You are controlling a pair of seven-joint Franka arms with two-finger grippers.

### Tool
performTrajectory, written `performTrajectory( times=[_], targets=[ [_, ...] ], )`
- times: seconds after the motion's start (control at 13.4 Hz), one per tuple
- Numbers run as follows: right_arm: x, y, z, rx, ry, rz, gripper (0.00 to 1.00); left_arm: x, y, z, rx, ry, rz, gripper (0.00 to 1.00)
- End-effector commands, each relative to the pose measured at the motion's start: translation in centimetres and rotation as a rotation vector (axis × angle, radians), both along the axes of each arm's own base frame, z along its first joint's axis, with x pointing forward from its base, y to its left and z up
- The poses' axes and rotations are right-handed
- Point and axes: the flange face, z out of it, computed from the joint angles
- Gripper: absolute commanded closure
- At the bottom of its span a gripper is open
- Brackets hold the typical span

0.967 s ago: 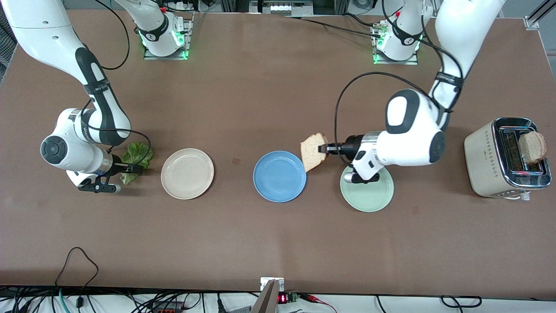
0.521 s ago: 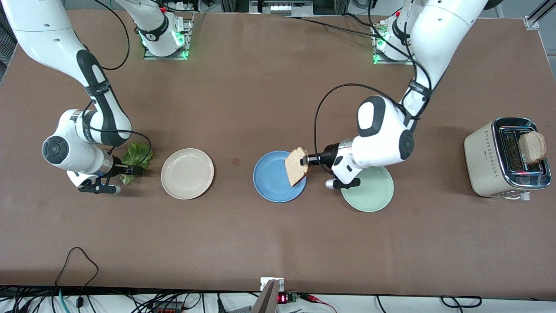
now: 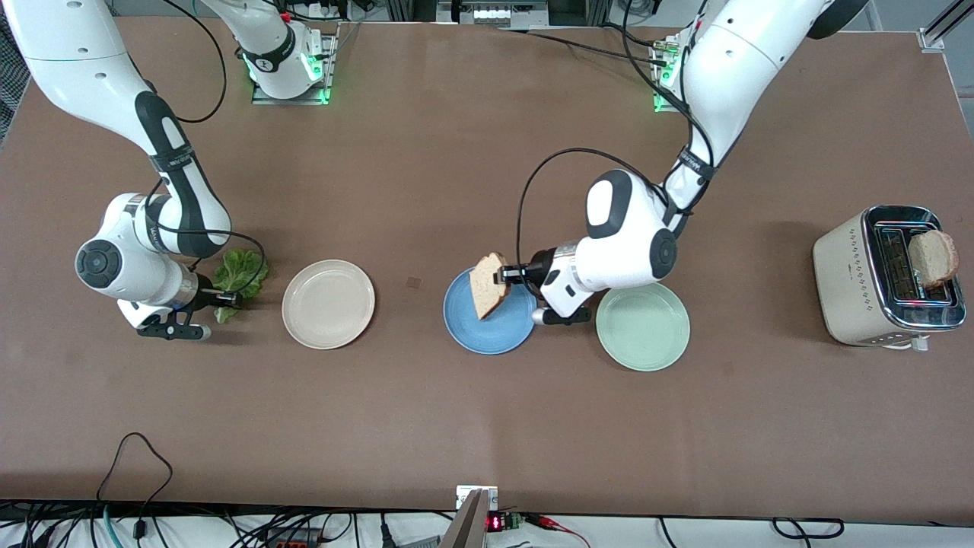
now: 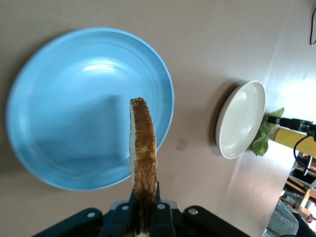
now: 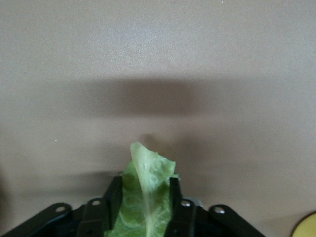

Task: Make sandwich in blue plate with both arms
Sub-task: 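Lower the toast slice onto the blue plate and open the left gripper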

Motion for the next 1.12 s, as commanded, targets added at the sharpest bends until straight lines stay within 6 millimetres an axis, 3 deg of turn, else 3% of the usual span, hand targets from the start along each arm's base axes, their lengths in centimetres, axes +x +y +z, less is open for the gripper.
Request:
performTrajectory(
  times=[0.0, 0.07, 0.15, 0.22, 0.74, 0.82, 1.04],
  targets=[
    [0.1, -0.2, 0.0, -0.006, -0.008, 0.005, 0.84, 0.7, -1.4, -0.8, -0.031, 0.008, 0.014, 0.97],
    [0.1, -0.3, 0.0, -0.006, -0.009, 0.002, 0.87, 0.9, -1.4, -0.5, -0.034, 0.0, 0.014, 0.97],
    [0.1, -0.2, 0.0, -0.006, -0.008, 0.004, 0.98, 1.1, -1.4, -0.3, -0.036, -0.004, 0.015, 0.97],
    [0.2, -0.2, 0.1, -0.006, -0.009, 0.01, 1.0, 1.4, -1.4, 0.0, -0.042, -0.011, 0.019, 0.97],
    [1.4, 0.1, 3.3, -0.007, -0.024, 0.02, 1.0, 1.9, -1.3, -2.3, -0.041, 0.005, 0.019, 0.94],
    [1.8, 0.0, 4.2, -0.006, -0.009, 0.02, 1.0, 1.9, -1.1, -2.9, -0.038, 0.011, 0.023, 0.86],
    [2.3, 0.2, 7.0, -0.006, 0.017, 0.018, 1.0, 3.0, -0.3, -2.3, -0.04, -0.01, 0.031, 0.23]
  ],
)
